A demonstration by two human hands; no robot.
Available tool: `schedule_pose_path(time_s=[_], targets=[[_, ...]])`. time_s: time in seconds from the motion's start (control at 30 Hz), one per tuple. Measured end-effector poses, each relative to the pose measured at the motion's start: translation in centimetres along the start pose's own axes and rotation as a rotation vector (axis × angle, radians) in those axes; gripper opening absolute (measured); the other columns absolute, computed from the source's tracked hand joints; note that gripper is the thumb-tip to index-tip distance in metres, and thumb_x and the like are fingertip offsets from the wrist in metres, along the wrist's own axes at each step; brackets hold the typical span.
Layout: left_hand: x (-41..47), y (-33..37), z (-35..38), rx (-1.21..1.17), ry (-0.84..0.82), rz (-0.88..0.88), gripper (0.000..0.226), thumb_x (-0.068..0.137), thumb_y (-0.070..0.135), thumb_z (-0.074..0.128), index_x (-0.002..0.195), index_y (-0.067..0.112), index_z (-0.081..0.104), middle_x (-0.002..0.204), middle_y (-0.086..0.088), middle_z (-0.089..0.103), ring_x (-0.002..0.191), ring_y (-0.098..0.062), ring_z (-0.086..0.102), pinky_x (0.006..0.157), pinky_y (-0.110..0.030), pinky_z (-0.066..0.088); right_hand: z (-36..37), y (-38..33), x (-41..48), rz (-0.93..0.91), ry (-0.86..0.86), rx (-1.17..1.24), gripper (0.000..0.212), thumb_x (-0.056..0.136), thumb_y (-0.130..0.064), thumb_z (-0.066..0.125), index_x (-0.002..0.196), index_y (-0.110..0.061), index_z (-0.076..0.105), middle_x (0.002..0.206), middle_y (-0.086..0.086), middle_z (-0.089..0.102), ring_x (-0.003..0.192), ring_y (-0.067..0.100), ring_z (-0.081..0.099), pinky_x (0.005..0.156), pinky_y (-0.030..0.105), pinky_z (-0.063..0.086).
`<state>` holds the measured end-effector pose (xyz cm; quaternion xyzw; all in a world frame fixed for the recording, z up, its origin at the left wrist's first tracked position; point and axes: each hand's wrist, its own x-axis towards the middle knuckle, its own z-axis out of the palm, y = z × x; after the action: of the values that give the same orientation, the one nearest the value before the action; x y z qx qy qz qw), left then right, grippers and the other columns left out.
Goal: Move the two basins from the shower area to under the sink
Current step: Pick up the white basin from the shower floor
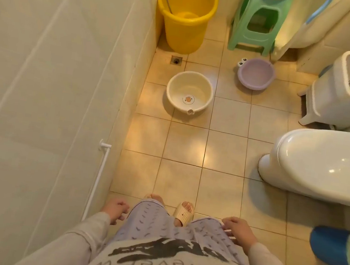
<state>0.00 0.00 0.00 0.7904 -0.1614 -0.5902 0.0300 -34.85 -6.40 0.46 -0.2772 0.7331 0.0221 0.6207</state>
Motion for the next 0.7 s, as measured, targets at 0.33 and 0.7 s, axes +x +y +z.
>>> schedule_pose_path(time_s=[0.33, 0.7], targets=[[0.9, -0.2, 1.2, 0.014, 0.05, -0.098, 0.022, 0.089, 0.007, 0.048, 0.069, 0.009, 0.055, 0.061, -0.007, 0.05, 0.051, -0.018, 0.037, 0.046, -0.021, 0.026, -2.6, -8.9, 2.0, -0.173, -0.045, 0.082, 0.021, 0.093, -0.012, 0.048, 0.108, -0.003, 0.059, 0.088, 0.011, 0.061, 0.07, 0.02, 0.058, 0.064, 0.028, 0.048], [7.6, 11.7, -3.9, -0.051, 0.032, -0.071, 0.018, 0.091, 0.009, 0.045, 0.075, 0.013, 0.053, 0.091, -0.01, 0.056, 0.057, -0.017, 0.047, 0.054, -0.023, 0.03, -4.3, -15.4, 7.0, -0.042, 0.044, 0.201, 0.021, 0.093, -0.015, 0.05, 0.107, -0.002, 0.057, 0.088, 0.013, 0.06, 0.072, 0.024, 0.057, 0.067, 0.033, 0.049]])
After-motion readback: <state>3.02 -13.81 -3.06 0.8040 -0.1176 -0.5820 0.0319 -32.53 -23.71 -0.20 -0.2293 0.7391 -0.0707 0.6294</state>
